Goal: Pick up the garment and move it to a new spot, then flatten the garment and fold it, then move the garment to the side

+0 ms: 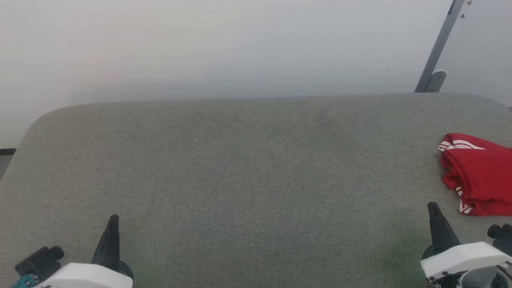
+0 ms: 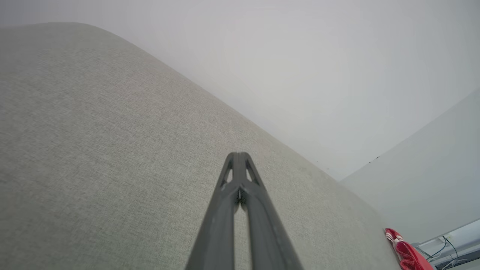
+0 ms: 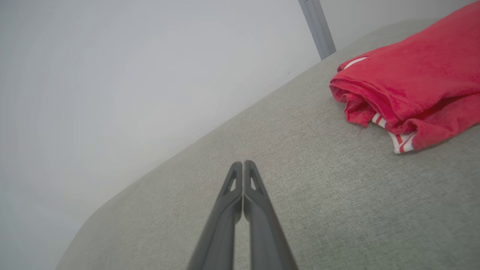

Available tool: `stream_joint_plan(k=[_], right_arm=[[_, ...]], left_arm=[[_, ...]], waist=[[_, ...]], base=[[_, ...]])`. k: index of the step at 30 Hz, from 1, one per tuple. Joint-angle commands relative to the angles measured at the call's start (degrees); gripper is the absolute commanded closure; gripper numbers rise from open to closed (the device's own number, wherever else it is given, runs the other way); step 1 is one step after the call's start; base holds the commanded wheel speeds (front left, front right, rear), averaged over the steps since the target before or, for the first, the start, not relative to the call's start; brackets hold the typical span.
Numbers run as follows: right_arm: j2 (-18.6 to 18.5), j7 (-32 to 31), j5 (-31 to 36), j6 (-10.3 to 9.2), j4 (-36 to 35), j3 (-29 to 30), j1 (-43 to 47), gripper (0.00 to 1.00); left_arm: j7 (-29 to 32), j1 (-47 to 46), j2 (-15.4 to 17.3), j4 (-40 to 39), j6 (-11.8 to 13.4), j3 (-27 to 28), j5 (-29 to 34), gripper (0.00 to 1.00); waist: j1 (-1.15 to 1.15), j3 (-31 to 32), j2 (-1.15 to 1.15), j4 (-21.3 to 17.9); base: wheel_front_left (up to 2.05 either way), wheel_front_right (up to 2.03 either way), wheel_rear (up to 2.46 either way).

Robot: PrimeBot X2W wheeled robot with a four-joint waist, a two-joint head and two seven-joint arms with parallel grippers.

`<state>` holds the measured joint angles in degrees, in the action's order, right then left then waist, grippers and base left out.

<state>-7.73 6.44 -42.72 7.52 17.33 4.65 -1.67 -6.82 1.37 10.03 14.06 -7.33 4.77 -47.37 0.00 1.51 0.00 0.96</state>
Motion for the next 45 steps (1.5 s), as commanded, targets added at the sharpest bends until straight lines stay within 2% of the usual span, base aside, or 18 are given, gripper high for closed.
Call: stream_joint_plan(k=[1,24,45], right_arm=[[-0.2,-0.5,-1.8,-0.01,-0.9,0.3,-1.7,1.00],[1.5,-4.7,-17.8,0.00,-1.9,0.8,-2.8,1.00],[2.7,-7.7,-29.1,-0.01,-2.4,1.2,-3.6,1.00]], left_arm=[[0.4,-1.7,0.1,-0.8,-0.1,0.4,-1.9,1.00],[4.8,-3.9,-2.3,-0.6,-0.1,0.9,-16.3,1.00],[7.9,-5.4,-4.0,-0.4,-0.2,1.3,-26.5,1.00]], waist=[[0.00,0.0,0.00,0.0],[0.00,-0.4,0.00,-0.2],[0.00,-0.8,0.00,-0.5]], base=[[0.00,0.00,0.00],[0.00,0.00,0.00],[0.00,0.00,0.00]])
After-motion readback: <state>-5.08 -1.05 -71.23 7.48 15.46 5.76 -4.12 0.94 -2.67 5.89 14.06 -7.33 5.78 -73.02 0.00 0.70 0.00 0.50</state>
